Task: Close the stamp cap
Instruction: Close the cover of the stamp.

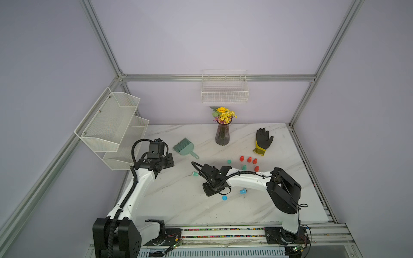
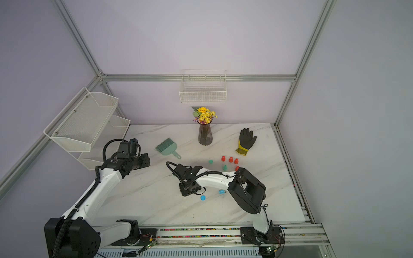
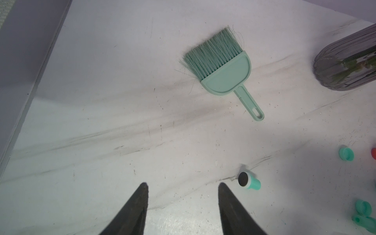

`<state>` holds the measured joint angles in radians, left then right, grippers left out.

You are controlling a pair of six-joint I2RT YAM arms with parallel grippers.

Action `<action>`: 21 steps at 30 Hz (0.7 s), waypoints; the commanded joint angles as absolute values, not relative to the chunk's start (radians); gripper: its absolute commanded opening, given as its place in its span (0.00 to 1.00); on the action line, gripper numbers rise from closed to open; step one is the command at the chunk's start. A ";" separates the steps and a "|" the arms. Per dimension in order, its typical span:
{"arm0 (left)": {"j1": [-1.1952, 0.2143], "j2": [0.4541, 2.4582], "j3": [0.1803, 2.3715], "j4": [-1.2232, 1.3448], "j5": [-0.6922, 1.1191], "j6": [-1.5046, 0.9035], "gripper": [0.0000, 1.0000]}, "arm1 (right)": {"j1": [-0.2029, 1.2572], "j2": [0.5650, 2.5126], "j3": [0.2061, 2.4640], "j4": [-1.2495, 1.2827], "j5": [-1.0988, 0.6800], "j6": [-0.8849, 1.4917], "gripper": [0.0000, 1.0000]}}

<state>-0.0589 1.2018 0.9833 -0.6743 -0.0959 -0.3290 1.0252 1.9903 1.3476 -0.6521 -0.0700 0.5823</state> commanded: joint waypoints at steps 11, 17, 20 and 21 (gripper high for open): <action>-0.046 1.180 1.002 -0.662 -0.107 -0.310 0.56 | 1.002 2.035 1.473 -0.984 0.014 0.583 0.00; -0.046 1.178 1.001 -0.660 -0.106 -0.309 0.55 | 0.944 1.917 1.542 -1.035 0.043 0.566 0.00; -0.046 1.180 1.003 -0.661 -0.105 -0.309 0.55 | 0.896 1.871 1.565 -1.065 0.058 0.547 0.00; -0.045 1.180 1.003 -0.661 -0.104 -0.309 0.56 | 0.874 1.853 1.566 -1.071 0.060 0.541 0.00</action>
<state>-0.0525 1.2018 0.9833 -0.6743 -0.0971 -0.3290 0.9188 1.9289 1.5337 -1.0019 0.0189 0.5598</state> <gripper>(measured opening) 0.555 0.206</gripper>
